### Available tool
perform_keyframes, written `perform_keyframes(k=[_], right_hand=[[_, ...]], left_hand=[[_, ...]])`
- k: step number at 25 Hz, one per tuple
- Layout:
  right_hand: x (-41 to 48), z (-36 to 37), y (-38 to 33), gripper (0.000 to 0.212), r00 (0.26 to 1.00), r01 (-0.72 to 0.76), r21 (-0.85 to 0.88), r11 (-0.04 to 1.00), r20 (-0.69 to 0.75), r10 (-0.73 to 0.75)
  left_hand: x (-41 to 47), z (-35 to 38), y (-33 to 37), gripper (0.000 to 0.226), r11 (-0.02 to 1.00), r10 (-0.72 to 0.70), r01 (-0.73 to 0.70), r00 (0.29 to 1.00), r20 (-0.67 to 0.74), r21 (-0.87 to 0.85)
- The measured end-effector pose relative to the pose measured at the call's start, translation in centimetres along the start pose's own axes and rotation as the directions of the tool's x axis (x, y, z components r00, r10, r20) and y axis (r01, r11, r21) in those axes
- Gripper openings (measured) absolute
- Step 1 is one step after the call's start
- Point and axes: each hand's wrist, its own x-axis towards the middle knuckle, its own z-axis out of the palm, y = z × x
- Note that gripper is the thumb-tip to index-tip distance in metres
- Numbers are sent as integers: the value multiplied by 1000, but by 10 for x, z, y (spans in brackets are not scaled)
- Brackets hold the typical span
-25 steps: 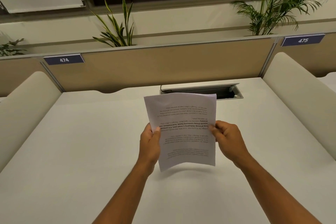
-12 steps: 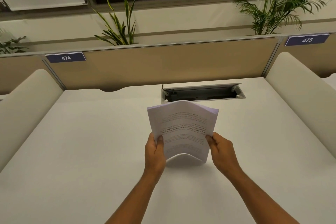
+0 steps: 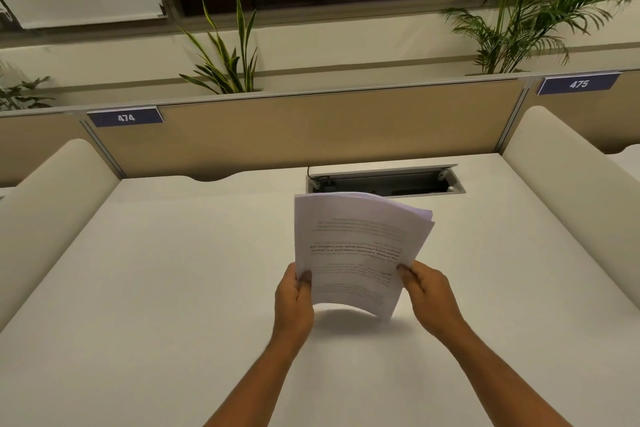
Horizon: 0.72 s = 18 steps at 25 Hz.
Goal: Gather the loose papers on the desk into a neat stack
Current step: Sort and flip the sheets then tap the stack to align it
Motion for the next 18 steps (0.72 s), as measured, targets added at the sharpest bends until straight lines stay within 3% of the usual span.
perform_keyframes(k=[3,5,7,9,10,12,14,16,18], right_hand=[[5,-19,-18,23,999,-41,106,993,23,38],[7,-32,-33,19,997,-65,175,982,-37,73],[12,-47,-51,48,972,-5,148,989,-232,39],[15,-63,-77,67,890,169,-75,983,-417,-185],[16,-69,-93,69,826,269,-253,929,-435,-358],[21,-73,-127,70,714,425,-540,727,-294,-636],[25,-61,-153,72,700,504,-693,516,-23,-714],[29,-40,-166,78,793,513,-763,393,246,-558],[31,-22,-165,85,879,468,-812,350,385,-282]], left_hand=[[20,-12,28,26,977,122,-126,992,34,172],[28,-22,50,22,932,173,-188,982,76,310],[31,-29,73,22,863,181,-227,973,143,452],[32,-32,94,20,740,176,-271,961,211,615],[34,-32,103,16,661,166,-293,955,247,691],[36,-27,119,13,521,123,-324,944,306,790],[35,-16,131,17,432,91,-355,932,351,829],[35,-6,139,25,368,106,-401,914,391,839],[33,0,144,29,313,110,-435,900,423,844]])
